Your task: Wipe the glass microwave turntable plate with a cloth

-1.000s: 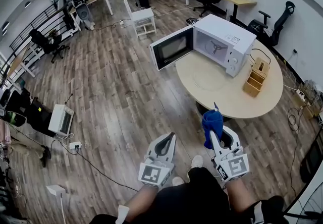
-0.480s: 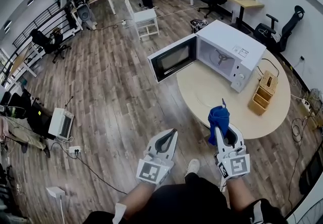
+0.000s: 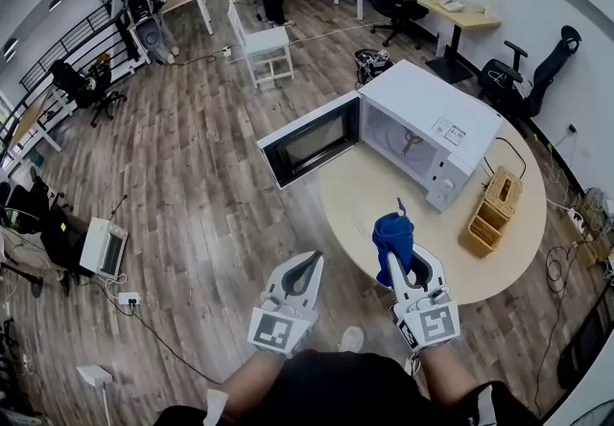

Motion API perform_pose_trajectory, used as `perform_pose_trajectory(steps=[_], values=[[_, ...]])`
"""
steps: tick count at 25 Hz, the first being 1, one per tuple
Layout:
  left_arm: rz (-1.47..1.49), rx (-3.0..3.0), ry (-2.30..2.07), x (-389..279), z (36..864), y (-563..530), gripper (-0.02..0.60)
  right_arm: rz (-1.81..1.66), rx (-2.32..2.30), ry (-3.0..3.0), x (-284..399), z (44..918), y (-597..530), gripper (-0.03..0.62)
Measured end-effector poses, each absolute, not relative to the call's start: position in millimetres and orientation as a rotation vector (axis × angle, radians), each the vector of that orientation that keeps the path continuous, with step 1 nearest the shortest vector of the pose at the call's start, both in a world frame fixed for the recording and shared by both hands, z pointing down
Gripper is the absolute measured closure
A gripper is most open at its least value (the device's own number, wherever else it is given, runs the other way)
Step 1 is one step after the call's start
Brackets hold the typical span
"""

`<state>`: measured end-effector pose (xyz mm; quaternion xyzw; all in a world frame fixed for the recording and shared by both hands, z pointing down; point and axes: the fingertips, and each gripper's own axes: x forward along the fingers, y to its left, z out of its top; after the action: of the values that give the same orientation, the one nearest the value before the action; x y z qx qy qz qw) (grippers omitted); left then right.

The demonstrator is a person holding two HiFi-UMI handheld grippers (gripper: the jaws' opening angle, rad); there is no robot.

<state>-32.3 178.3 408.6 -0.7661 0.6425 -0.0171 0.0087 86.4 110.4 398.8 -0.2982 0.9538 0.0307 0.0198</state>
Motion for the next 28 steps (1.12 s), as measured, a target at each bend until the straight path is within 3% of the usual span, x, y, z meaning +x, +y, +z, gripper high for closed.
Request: perform_pose_trajectory(steps=[10, 28], values=[[-0.003, -2.366, 2.040, -77.9, 403.5, 112.4, 0.575, 0.071, -0.916, 2.987, 57.1, 402.3, 42.1, 0.525], [-0.041, -2.580, 1.684, -172.2, 394.0, -56.9, 0.575, 0.089, -1.246, 2.869, -44.5, 400.8, -89.2, 0.525]])
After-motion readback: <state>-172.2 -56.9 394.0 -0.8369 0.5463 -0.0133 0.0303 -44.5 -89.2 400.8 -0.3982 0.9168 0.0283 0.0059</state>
